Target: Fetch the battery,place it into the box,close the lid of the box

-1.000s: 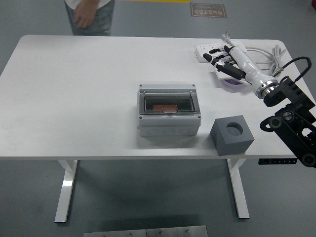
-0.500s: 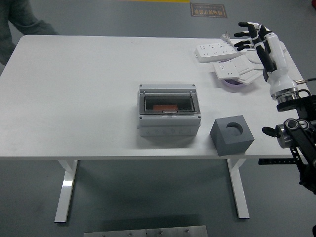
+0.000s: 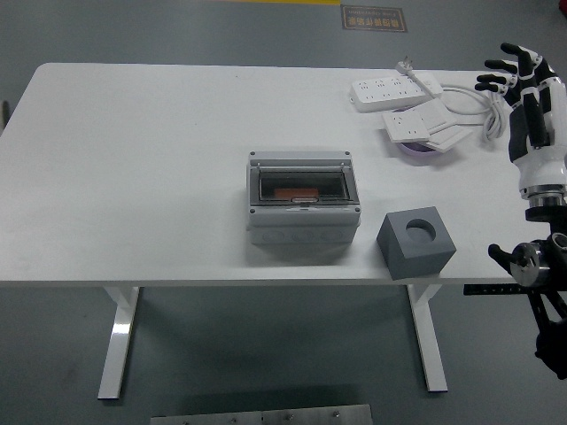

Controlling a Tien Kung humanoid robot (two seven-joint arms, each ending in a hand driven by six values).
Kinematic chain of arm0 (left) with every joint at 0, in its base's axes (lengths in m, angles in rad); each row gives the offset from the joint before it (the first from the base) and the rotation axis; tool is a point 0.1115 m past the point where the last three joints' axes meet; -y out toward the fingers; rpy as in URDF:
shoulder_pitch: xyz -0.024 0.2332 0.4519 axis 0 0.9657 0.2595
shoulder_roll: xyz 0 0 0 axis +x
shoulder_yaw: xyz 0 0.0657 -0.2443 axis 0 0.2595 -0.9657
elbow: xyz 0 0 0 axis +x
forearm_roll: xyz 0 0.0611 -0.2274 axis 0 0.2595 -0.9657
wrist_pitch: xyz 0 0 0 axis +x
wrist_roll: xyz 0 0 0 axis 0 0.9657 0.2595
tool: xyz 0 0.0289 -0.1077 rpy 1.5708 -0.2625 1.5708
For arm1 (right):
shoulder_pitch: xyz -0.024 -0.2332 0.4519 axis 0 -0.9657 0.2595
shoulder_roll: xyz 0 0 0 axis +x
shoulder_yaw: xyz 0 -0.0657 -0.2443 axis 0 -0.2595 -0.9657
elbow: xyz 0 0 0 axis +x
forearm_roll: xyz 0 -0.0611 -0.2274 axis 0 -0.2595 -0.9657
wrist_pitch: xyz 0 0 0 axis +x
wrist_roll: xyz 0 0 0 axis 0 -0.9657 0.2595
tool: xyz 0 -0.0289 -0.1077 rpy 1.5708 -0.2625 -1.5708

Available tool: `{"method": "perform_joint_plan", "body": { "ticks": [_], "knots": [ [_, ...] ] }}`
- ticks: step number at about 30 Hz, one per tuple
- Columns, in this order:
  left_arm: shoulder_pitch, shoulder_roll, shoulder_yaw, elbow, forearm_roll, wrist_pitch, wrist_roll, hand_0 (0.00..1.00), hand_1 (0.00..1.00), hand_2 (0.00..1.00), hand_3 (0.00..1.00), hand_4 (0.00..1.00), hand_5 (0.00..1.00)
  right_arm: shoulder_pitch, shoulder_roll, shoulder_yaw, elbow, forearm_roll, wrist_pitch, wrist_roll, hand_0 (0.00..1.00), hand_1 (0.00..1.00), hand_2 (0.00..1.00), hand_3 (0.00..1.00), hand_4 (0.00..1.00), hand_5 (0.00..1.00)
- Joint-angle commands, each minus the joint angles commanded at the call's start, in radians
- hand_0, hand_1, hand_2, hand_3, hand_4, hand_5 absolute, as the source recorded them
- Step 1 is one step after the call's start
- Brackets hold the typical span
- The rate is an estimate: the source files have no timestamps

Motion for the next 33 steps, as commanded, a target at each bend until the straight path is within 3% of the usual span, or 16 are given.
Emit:
{"method": "perform_joint_plan", "body": {
  "ticks": [2, 3, 14, 15, 20, 21, 26, 27, 32, 33],
  "knots": [
    [-0.003, 0.0, 0.002, 0.0, -0.003, 0.001, -0.002, 0.623, 0.696, 0.583, 0.549, 0.502, 0.002, -0.006, -0.001, 0.01, 0.005, 0.001, 0.005, -0.003, 0.433, 0.43, 0.522, 0.623, 0.801, 0.499],
    [-0.004, 0.001, 0.002, 0.0, -0.003, 0.0, -0.002, 0.623, 0.696, 0.583, 0.549, 0.502, 0.002, -0.009, -0.002, 0.013, 0.007, 0.001, 0.007, -0.004, 0.383, 0.431, 0.53, 0.63, 0.806, 0.424],
    [-0.005, 0.017, -0.001, 0.002, 0.001, -0.001, -0.003, 0.623, 0.696, 0.583, 0.55, 0.503, 0.002, -0.051, -0.016, 0.025, 0.014, -0.001, 0.029, -0.019, 0.373, 0.483, 0.562, 0.641, 0.799, 0.383],
    [-0.004, 0.017, -0.001, 0.002, 0.001, -0.001, -0.003, 0.624, 0.696, 0.583, 0.549, 0.502, 0.002, -0.055, -0.016, 0.027, 0.013, -0.002, 0.03, -0.02, 0.505, 0.576, 0.606, 0.657, 0.796, 0.358],
    [-0.002, 0.015, 0.001, 0.001, 0.0, -0.003, -0.004, 0.624, 0.696, 0.583, 0.549, 0.502, 0.002, -0.075, -0.02, 0.042, 0.019, -0.013, 0.032, -0.026, 0.505, 0.576, 0.606, 0.657, 0.796, 0.358],
    [-0.001, 0.015, 0.001, 0.001, -0.001, -0.003, -0.004, 0.626, 0.696, 0.583, 0.55, 0.503, 0.002, -0.079, -0.021, 0.045, 0.021, -0.016, 0.033, -0.028, 0.676, 0.663, 0.659, 0.691, 0.8, 0.357],
    [-0.002, 0.014, 0.004, 0.001, -0.005, -0.002, -0.005, 0.626, 0.696, 0.583, 0.55, 0.503, 0.002, -0.085, -0.025, 0.065, 0.039, -0.055, 0.051, -0.051, 0.676, 0.663, 0.659, 0.691, 0.8, 0.357],
    [-0.002, 0.013, 0.004, 0.001, -0.006, -0.002, -0.005, 0.627, 0.696, 0.584, 0.55, 0.503, 0.002, -0.085, -0.025, 0.071, 0.047, -0.075, 0.06, -0.062, 0.748, 0.712, 0.7, 0.716, 0.805, 0.363],
    [-0.001, 0.01, 0.007, 0.0, -0.012, 0.0, -0.005, 0.627, 0.696, 0.584, 0.55, 0.503, 0.002, -0.081, -0.027, 0.09, 0.074, -0.16, 0.096, -0.117, 0.748, 0.712, 0.7, 0.716, 0.805, 0.363],
    [0.0, 0.008, 0.009, 0.0, -0.016, 0.001, -0.007, 0.628, 0.696, 0.583, 0.55, 0.503, 0.002, -0.08, -0.027, 0.093, 0.079, -0.179, 0.102, -0.13, 0.768, 0.755, 0.783, 0.778, 0.837, 0.312]
  ]
}}
